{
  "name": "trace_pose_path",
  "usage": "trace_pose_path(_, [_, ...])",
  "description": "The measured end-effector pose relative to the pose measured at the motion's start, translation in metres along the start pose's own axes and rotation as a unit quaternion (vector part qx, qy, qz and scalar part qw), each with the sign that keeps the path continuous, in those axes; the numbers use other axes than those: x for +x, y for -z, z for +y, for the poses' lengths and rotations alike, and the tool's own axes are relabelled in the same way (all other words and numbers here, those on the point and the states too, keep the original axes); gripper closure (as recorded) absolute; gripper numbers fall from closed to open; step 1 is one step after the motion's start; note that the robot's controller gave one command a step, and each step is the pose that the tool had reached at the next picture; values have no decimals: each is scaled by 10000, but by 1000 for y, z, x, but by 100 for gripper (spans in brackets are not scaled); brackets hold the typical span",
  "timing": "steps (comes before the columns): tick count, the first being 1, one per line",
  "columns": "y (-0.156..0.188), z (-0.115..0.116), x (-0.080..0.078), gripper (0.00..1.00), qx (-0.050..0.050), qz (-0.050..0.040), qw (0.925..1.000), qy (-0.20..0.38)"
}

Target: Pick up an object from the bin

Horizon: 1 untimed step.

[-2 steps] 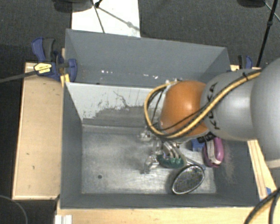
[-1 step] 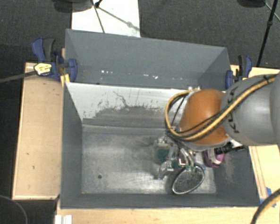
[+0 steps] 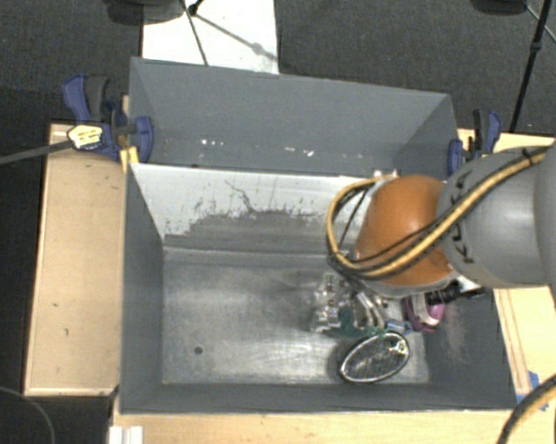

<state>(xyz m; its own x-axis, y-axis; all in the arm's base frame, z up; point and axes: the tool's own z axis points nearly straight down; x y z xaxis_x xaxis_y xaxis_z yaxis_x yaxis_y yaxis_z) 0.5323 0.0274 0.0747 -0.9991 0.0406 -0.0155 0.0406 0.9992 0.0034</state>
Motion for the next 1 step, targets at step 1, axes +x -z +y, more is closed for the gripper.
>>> trace_pose_path(1, [158,6,-9,100,10,29,9981,616])
